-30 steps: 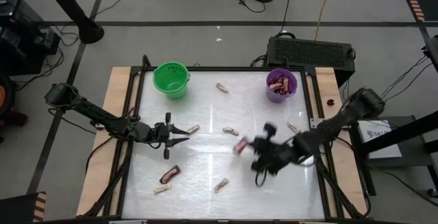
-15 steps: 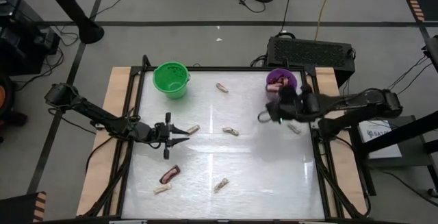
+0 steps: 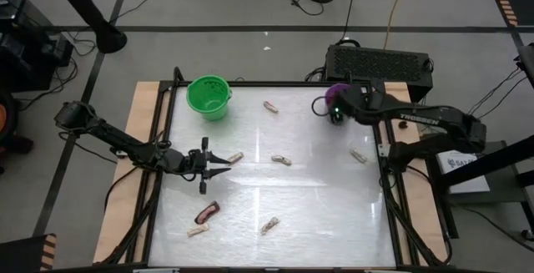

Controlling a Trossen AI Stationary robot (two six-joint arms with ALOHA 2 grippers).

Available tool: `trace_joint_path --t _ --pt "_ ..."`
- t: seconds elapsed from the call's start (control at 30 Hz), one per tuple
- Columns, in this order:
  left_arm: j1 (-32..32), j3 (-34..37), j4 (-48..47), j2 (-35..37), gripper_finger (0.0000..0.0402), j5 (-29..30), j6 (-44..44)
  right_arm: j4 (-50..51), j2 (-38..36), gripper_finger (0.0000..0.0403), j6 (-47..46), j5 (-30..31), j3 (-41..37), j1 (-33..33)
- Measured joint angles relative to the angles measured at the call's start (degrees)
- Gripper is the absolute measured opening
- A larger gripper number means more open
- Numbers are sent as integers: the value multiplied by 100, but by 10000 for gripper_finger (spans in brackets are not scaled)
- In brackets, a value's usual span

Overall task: Sort candy by brand, put in halloween buckets
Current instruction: Put the brown chocolate bar into the purple bucket

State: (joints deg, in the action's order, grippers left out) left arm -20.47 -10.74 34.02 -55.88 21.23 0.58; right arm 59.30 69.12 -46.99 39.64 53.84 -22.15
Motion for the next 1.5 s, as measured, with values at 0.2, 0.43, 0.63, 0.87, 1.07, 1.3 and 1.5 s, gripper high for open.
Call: trace_joint_path --t 0.2,0.43,0.63,0.87,1.07,1.3,1.5 --pt "0 0 0 0 98 0 -100 -114 42 29 162 -247 0 -152" --pt "9 0 0 0 98 0 -98 -249 37 83 137 -228 0 -151" --pt "9 0 0 0 98 0 -98 -461 9 112 394 -387 2 -151" --pt "9 0 -45 0 98 0 -98 -908 -64 114 651 -725 368 -68" --pt "9 0 -366 0 98 -105 177 -3251 80 111 1744 -2076 176 788" --pt "9 -35 -1212 2 98 -790 1062 -6657 1057 111 2856 -2500 -411 2318" --pt "10 -416 -2844 2 98 -948 2064 -10197 3316 111 3538 -2511 -521 3301"
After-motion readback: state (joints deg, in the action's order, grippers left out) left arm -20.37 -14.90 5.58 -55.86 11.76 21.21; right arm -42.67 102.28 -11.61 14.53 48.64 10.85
